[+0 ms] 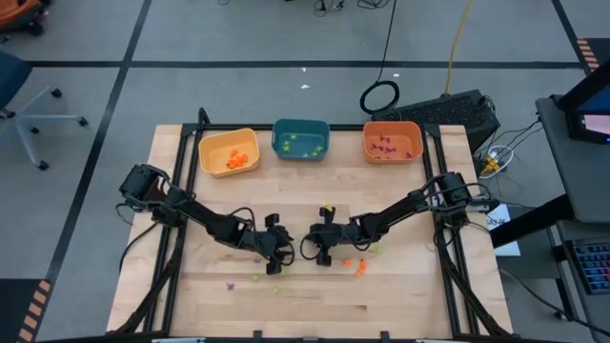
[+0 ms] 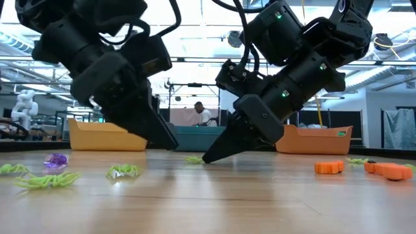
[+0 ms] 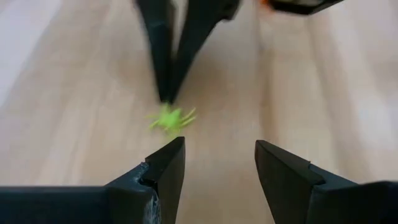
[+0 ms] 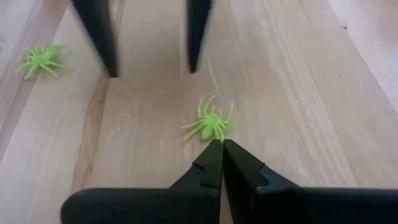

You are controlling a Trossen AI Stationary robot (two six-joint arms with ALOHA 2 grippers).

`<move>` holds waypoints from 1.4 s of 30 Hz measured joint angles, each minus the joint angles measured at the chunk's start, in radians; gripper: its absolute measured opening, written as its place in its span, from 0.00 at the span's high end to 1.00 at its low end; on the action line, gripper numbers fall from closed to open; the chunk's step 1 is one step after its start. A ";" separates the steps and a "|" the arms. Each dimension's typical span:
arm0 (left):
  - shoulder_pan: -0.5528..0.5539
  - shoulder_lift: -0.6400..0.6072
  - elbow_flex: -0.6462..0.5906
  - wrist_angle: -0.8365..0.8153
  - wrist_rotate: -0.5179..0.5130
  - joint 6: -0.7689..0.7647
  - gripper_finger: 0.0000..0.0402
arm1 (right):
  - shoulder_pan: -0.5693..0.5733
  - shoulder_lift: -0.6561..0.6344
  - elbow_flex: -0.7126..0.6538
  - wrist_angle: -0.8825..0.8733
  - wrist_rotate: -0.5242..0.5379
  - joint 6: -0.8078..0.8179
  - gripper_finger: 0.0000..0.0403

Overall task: Sort Halloween decoration
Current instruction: Put the green spider toy into the blue bin

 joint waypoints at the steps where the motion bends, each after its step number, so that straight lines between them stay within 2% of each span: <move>1: -0.003 0.000 0.000 -0.013 -0.018 -0.002 0.52 | 0.003 0.000 0.000 0.000 0.000 -0.009 1.00; 12: -0.037 0.000 0.000 -0.022 -0.082 -0.022 0.52 | 0.029 -0.010 0.000 -0.014 0.000 -0.032 1.00; 18: -0.057 0.000 0.000 -0.015 -0.105 -0.028 0.52 | 0.046 -0.056 -0.001 -0.042 0.005 -0.040 1.00; 28: -0.077 0.000 0.000 0.013 -0.117 -0.029 0.52 | 0.047 -0.063 -0.001 -0.055 0.032 -0.075 1.00; 35: -0.103 0.000 0.000 0.005 -0.189 -0.002 0.52 | 0.047 -0.135 -0.001 -0.125 0.031 -0.105 1.00; 42: -0.103 -0.012 -0.001 0.006 -0.197 -0.003 0.52 | 0.056 -0.244 -0.001 -0.236 0.030 -0.108 1.00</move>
